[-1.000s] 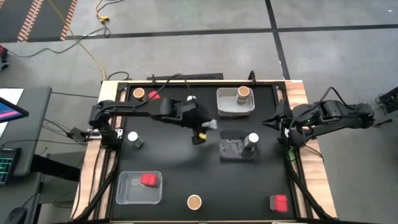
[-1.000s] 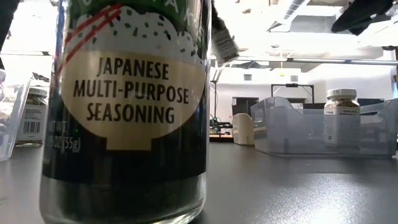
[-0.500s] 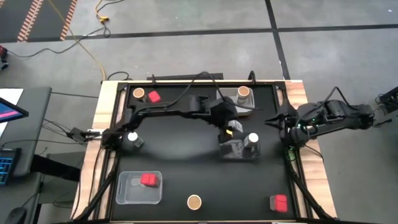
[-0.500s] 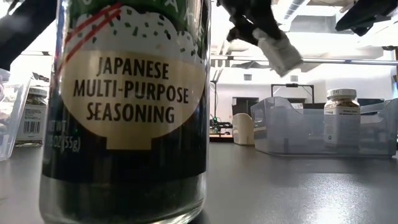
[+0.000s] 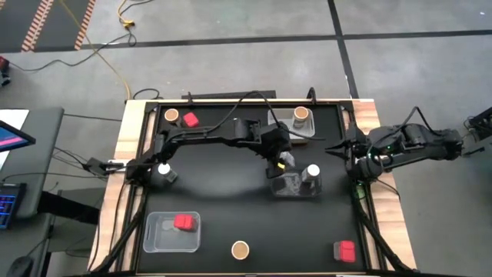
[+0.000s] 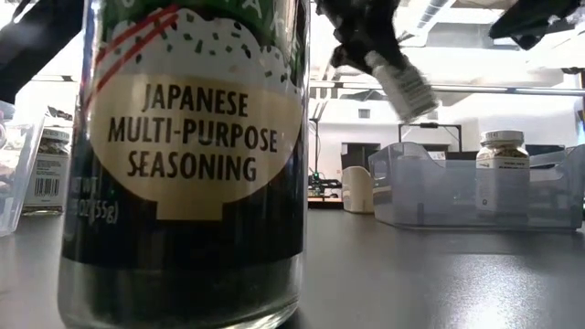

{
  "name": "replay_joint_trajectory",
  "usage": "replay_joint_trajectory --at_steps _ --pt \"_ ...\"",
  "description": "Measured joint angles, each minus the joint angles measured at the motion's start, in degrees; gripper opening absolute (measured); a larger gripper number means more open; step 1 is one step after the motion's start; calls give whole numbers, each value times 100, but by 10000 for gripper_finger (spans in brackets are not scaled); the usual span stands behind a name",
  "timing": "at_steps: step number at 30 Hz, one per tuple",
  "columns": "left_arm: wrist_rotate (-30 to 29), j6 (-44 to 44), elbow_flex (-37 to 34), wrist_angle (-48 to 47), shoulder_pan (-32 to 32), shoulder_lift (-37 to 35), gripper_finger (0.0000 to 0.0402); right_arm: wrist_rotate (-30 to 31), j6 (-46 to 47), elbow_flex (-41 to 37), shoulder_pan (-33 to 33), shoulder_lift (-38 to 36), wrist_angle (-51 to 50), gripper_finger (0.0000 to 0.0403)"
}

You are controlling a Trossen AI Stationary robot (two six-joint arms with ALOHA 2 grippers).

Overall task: Sort spices by type
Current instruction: Put the center left white spice bottle in the black bin

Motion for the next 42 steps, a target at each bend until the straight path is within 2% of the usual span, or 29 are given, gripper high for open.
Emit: replay_joint_trajectory --at_steps 4,8,18,25,30,35,42 --pt "-91 -152 -2 -801 -2 -74 201 -2 -168 0 2 366 540 81" --pt "-87 -422 -2 -1313 13 -225 201 -2 -470 0 1 873 1225 117" --pt "257 -602 -2 -1678 3 -566 201 0 -786 2 -86 2329 2591 254" --pt "268 -557 2 -1876 0 -736 201 -8 -790 0 -188 3106 3622 316" --pt "376 -624 -4 -1985 -15 -843 201 -26 -784 0 -188 3629 3984 339" --pt "381 -687 -4 -1883 -61 -972 201 -37 -875 2 -188 4030 4490 343" --pt "358 -795 -7 -1890 -61 -1017 201 -35 -1035 4 -179 4002 4479 336"
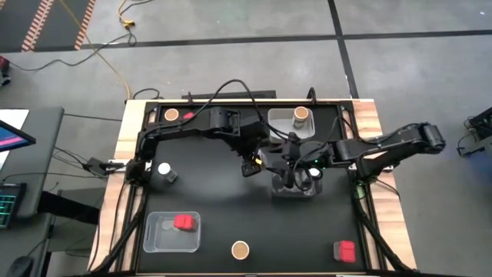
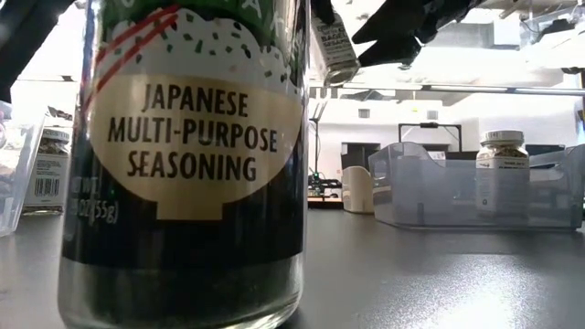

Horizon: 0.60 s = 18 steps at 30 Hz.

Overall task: Sort spices by type
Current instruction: Put the center left white spice bottle in the black bin

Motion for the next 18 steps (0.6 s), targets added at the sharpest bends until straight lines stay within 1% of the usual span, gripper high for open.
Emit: replay_joint_trajectory --at_steps 2,6,13,15,18 --pt "28 21 0 37 2 -6 201 -99 -102 0 -3 -36 2 334" --pt "164 37 0 316 1 -2 201 -605 -145 2 -87 -5 242 333" --pt "309 173 0 585 -2 -2 201 -706 -159 2 -120 108 229 332" --pt "309 174 0 575 -2 -4 201 -708 -188 2 -120 106 243 324" --pt "306 175 0 572 -2 -2 201 -712 -207 2 -120 104 249 294"
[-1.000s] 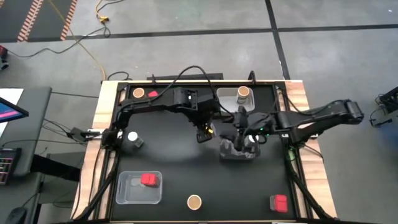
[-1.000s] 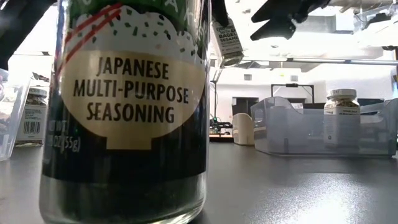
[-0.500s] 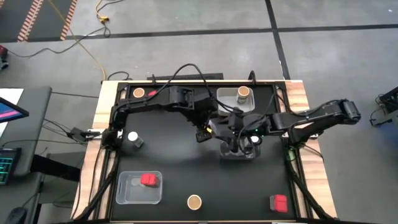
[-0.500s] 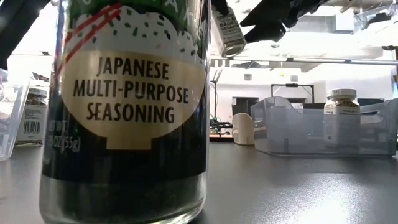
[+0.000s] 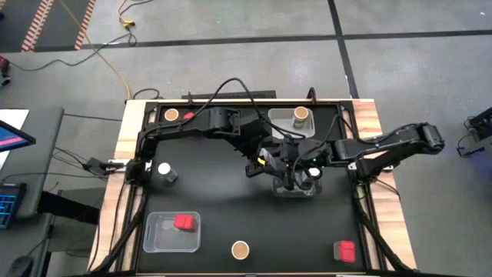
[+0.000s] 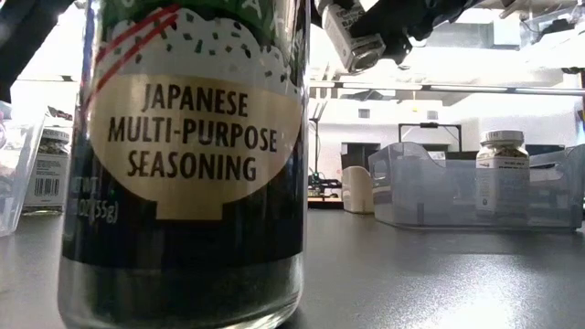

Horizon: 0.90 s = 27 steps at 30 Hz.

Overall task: Sort spices by type
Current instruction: Put the center left white spice bottle in the black bin

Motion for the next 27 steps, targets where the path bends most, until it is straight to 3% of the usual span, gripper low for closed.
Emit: replay_joint_trajectory --at_steps 6,27 --pt "-28 147 0 -33 -11 -1 201 -67 -78 0 -2 -4 -9 222" --pt "-336 227 0 68 -33 0 215 6 -167 0 -2 -9 -111 226"
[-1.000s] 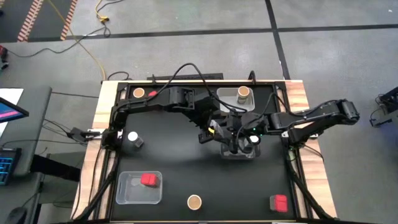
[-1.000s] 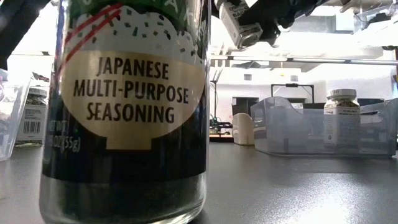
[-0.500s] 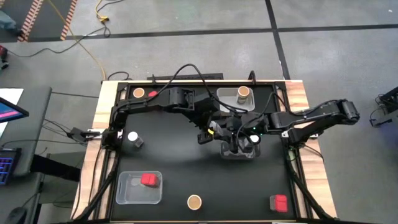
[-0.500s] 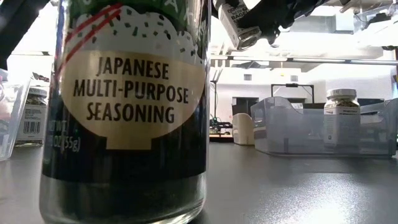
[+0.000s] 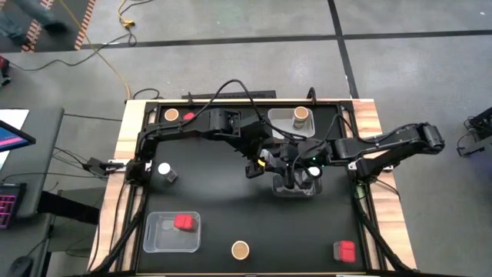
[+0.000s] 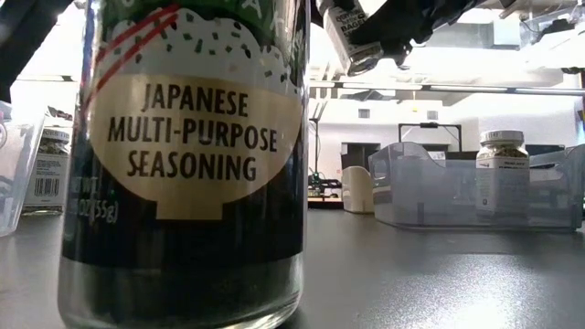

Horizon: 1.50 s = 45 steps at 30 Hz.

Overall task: Sort spices by type
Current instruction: Put the center left white spice bottle in the black bin

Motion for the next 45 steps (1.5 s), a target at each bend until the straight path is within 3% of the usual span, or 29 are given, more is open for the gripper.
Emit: replay_joint_trajectory --at_steps 10,22,28,37,45 --pt "-112 -127 0 43 2 0 277 -28 2 -2 -37 -83 -318 227" --pt "-555 -56 4 557 4 -192 281 -26 262 -13 -364 -1125 -1240 228" --pt "-623 196 -57 1516 -4 -294 280 37 528 -231 -411 -1798 -1479 227" --pt "-608 304 -780 2676 -38 -286 279 307 975 -691 -411 -3037 -1488 228" --pt "-571 178 -1955 4305 -35 -398 279 308 945 -686 -411 -3493 -1405 228"
